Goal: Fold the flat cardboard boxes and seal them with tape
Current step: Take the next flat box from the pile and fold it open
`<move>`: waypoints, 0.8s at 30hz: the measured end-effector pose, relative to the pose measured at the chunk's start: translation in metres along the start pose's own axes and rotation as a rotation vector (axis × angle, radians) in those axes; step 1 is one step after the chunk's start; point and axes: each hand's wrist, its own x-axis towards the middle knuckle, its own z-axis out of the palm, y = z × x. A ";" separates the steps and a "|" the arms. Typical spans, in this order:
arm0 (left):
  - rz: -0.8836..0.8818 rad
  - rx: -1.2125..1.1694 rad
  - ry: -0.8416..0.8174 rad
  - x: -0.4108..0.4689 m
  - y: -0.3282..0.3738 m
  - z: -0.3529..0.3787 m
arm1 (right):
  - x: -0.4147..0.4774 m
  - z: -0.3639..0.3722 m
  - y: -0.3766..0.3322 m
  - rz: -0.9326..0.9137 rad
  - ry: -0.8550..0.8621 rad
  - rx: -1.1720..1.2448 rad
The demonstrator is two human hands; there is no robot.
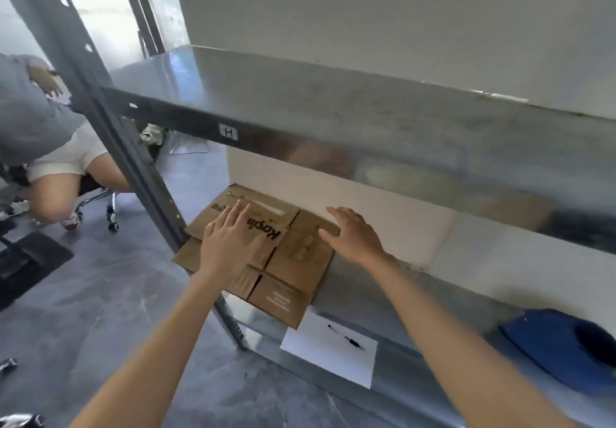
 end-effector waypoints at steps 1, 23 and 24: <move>0.010 -0.011 -0.018 0.008 -0.012 0.001 | -0.001 0.010 -0.005 0.054 0.004 0.026; -0.156 -0.286 -0.223 0.087 -0.104 0.026 | -0.002 0.098 -0.056 0.614 0.090 0.416; -0.149 -0.321 -0.192 0.085 -0.101 0.023 | -0.005 0.093 -0.056 0.622 0.096 0.440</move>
